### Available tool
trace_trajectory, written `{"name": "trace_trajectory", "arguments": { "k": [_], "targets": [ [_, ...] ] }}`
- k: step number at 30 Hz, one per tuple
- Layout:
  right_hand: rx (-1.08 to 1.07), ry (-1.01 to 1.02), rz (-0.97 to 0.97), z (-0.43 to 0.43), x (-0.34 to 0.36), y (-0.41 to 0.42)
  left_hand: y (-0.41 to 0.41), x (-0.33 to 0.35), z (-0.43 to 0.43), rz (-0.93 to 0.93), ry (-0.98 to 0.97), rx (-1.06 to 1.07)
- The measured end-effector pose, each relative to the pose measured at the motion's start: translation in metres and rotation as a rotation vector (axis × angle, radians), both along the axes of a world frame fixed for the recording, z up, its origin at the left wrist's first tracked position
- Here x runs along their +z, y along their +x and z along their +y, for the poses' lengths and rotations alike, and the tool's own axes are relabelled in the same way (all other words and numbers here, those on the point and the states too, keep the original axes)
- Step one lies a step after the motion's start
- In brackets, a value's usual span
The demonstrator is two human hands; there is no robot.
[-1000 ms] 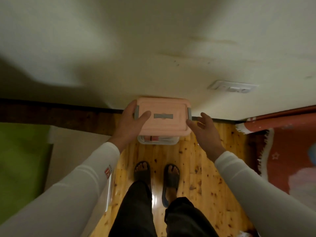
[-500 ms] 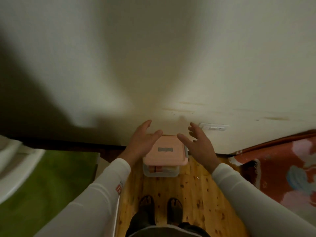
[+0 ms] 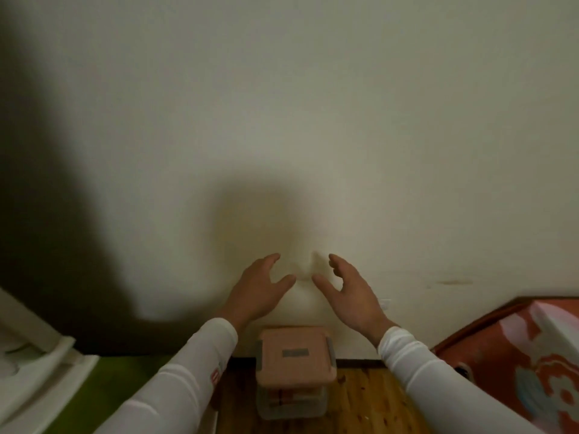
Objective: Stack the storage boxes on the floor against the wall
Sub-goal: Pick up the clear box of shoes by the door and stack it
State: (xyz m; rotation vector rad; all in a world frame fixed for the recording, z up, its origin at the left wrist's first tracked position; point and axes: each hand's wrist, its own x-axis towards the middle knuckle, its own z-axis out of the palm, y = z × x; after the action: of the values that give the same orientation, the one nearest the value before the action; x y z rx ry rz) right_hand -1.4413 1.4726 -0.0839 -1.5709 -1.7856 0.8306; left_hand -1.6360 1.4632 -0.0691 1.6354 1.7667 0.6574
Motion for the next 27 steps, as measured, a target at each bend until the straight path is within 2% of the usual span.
{"name": "trace_trajectory", "arguments": {
  "k": [6,12,27],
  "targets": [
    [0.067,0.087,-0.057,0.005,0.039,0.015,0.021,0.042,-0.014,0.084,0.099,0.037],
    [0.174,0.107,-0.032,-0.011,0.059,0.032,0.039,0.066,-0.054,0.151,0.107,0.141],
    [0.474,0.047,0.082,-0.090,0.059,0.024,0.061,0.080,-0.181,0.164,0.078,0.434]
  ]
}}
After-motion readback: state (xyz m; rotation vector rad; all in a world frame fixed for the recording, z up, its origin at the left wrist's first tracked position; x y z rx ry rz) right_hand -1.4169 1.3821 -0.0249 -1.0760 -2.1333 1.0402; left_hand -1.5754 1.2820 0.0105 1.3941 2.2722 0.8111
